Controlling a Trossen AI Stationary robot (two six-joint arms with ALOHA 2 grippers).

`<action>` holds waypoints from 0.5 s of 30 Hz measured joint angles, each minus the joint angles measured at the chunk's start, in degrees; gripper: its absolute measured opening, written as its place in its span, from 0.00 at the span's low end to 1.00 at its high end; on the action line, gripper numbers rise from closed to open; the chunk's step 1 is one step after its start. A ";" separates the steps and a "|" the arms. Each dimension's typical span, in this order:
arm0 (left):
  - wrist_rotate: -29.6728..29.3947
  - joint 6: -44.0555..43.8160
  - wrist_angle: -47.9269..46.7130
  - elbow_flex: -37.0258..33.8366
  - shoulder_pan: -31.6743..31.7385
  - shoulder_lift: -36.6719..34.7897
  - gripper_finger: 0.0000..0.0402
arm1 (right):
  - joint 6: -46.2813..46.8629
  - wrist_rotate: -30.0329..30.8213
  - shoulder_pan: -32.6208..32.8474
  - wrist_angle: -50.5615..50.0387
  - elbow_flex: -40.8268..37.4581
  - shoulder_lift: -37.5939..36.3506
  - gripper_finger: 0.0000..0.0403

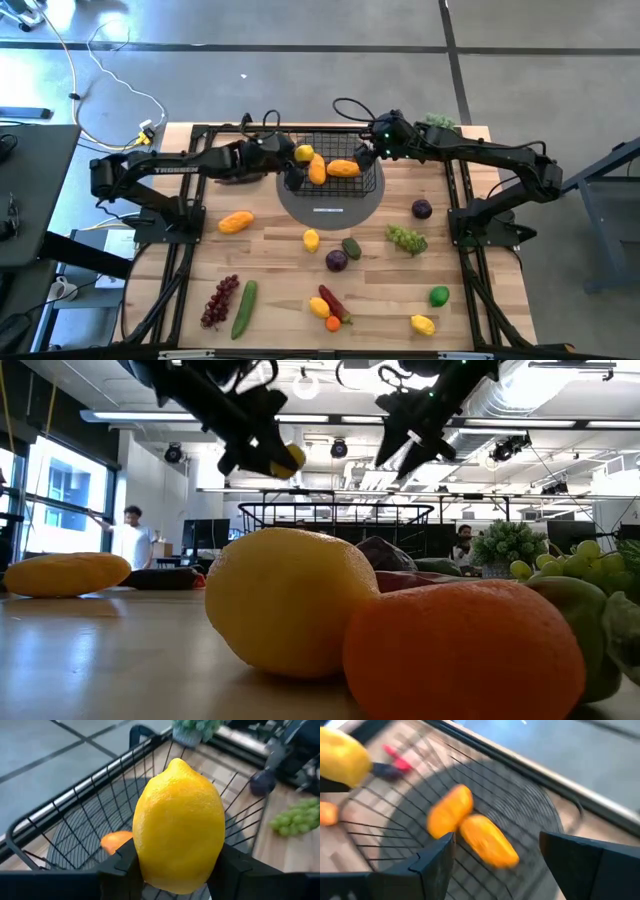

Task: Build produce basket
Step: Put the yellow lemon into the black wire basket

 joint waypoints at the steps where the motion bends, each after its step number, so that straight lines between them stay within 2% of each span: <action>1: 0.06 0.16 -0.06 0.00 0.11 0.76 0.37 | 2.01 0.41 0.00 -2.02 0.00 0.00 0.67; 8: 0.28 4.44 -3.24 3.24 0.22 6.10 0.39 | 12.50 0.43 0.04 -15.40 0.00 0.00 0.67; 15: -0.36 11.59 -10.24 7.59 0.25 10.31 0.39 | 17.08 -0.56 0.17 -22.52 0.00 0.02 0.67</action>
